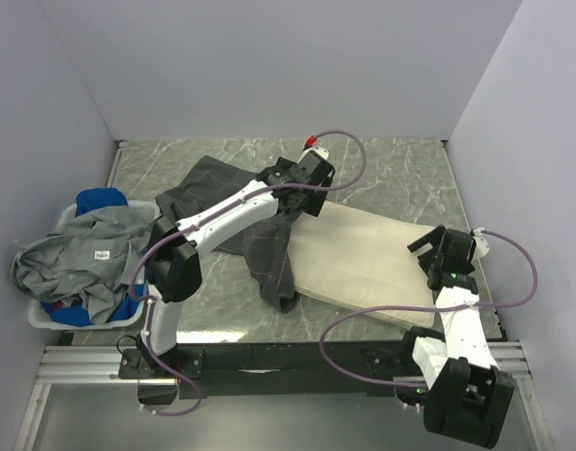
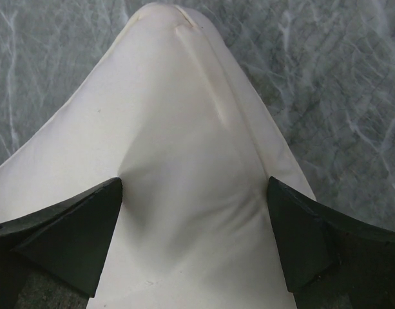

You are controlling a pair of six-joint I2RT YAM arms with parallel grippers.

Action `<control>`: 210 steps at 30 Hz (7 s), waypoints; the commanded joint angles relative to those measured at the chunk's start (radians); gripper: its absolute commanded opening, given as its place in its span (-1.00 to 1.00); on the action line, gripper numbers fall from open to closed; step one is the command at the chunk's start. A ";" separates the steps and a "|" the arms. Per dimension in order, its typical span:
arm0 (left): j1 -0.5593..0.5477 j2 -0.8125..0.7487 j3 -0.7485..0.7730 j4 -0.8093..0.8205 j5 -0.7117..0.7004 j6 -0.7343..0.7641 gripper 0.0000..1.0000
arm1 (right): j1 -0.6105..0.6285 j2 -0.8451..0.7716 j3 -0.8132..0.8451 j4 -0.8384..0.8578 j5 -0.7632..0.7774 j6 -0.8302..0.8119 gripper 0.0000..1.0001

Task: Put the pillow into the pillowcase

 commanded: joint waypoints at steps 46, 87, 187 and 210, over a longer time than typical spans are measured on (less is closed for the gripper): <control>0.006 -0.691 -0.676 0.237 -0.158 -0.477 0.85 | 0.388 -0.307 -0.128 -0.065 -0.192 0.096 0.99; -0.081 -0.687 -0.842 0.711 0.152 -0.201 -0.98 | 0.517 -0.362 0.037 0.244 -0.663 0.316 -1.00; 0.049 -1.190 -1.363 0.439 0.242 -0.637 -0.79 | 1.163 -0.166 0.306 -0.107 0.275 -0.140 0.68; -0.382 -0.813 -0.804 0.229 0.072 -0.312 0.89 | 0.588 1.072 0.964 0.211 -0.491 -0.095 0.72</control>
